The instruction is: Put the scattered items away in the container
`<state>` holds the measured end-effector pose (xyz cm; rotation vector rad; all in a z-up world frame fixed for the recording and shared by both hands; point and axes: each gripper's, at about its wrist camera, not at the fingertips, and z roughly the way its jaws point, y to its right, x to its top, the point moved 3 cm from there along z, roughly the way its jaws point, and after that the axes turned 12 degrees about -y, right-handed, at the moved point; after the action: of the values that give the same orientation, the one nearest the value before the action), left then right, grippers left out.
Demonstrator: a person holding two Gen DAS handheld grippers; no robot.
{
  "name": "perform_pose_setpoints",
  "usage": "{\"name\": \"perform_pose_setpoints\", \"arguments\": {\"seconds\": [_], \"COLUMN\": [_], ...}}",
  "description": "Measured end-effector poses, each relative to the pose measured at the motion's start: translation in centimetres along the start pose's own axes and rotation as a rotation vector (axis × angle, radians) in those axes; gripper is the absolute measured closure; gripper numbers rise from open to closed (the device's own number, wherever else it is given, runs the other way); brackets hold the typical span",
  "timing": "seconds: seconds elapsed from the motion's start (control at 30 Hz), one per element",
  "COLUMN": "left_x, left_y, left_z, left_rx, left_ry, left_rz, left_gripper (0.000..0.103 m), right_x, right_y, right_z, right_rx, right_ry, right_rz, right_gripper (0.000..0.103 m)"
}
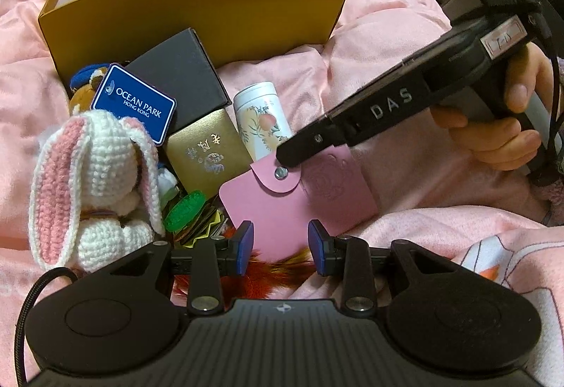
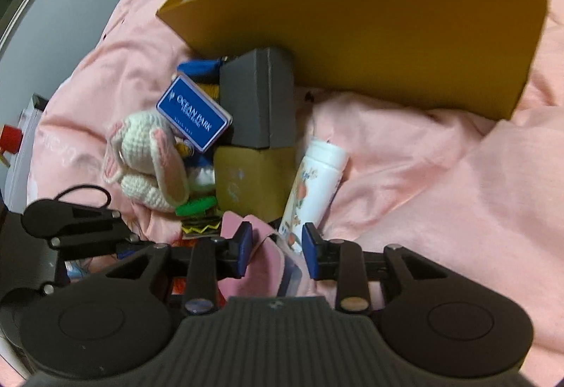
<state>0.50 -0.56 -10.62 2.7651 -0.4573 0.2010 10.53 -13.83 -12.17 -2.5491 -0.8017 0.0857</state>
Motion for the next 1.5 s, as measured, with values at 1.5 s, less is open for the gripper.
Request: {"name": "perform_pose_setpoints", "arguments": {"seconds": [1.5], "left_x": [2.0], "left_y": [0.0], "left_z": [-2.9], "left_rx": [0.118], "left_ry": [0.193], "left_rz": [-0.002], "left_gripper": [0.068], "right_x": [-6.0], "right_y": [-1.6], "right_z": [-5.5], "right_rx": [-0.003], "right_ry": [0.153], "right_rz": [0.039], "right_gripper": [0.086]}}
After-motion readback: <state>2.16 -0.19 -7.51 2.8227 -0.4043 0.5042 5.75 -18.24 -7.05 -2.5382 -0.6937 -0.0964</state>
